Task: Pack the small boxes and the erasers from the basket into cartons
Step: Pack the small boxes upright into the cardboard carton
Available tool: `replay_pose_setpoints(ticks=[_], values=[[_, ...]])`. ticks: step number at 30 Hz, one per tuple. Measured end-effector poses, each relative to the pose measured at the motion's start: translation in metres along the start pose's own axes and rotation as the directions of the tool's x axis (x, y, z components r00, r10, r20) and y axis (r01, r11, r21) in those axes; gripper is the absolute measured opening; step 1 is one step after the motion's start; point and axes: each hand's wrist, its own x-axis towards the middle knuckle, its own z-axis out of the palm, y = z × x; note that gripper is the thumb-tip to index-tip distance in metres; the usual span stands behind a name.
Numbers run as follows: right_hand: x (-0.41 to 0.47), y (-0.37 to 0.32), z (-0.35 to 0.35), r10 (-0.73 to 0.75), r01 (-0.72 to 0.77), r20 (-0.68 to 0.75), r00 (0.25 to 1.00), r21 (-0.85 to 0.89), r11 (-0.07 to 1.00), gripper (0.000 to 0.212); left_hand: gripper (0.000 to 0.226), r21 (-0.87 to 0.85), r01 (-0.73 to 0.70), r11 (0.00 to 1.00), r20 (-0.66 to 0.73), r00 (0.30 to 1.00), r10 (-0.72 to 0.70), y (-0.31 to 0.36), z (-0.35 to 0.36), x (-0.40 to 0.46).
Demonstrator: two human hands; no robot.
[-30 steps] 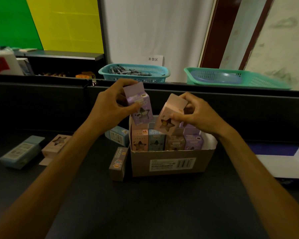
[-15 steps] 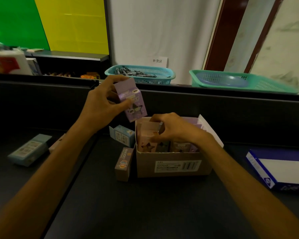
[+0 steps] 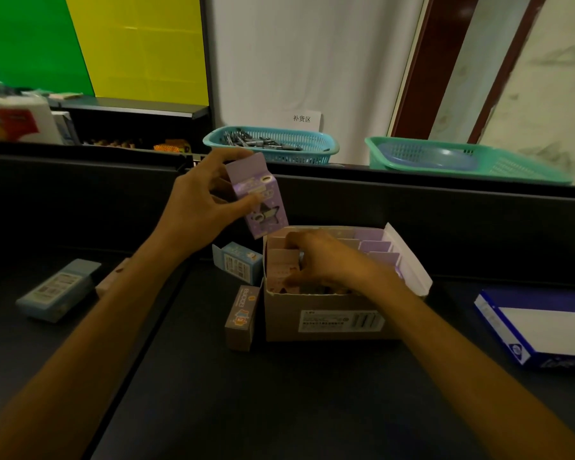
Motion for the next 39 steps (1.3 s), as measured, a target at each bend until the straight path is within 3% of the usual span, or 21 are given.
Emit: replay_pose_setpoints(ticks=[6,12,21,27,33,39], values=[[-0.007,0.005,-0.018,-0.020,0.016,-0.047,0.999,-0.083,0.996,0.050,0.052,-0.013,-0.007,1.000,0.018,1.000,0.007,0.002,0.005,0.002],[-0.030,0.019,-0.051,-0.008,-0.022,-0.171,0.985,-0.176,0.984,0.038,0.052,-0.052,-0.015,0.999,0.047,0.999,0.017,0.009,0.013,0.006],[-0.063,0.052,-0.083,0.143,-0.229,-0.254,0.957,-0.349,0.909,0.045,0.055,-0.070,-0.054,0.996,0.190,0.979,0.066,0.041,0.056,0.014],[-0.083,0.076,-0.089,0.230,-0.312,-0.258,0.938,-0.343,0.886,0.046,0.054,-0.082,-0.045,0.996,0.351,0.933,0.072,0.061,0.106,0.016],[-0.092,0.091,-0.091,0.229,-0.308,-0.253,0.940,-0.339,0.889,0.049,0.051,-0.036,0.008,0.999,0.529,0.848,0.012,0.068,0.137,0.017],[-0.094,0.096,-0.089,0.218,-0.294,-0.257,0.941,-0.313,0.903,0.048,0.052,0.069,-0.050,0.996,0.622,0.783,-0.004,0.066,0.164,0.017]])
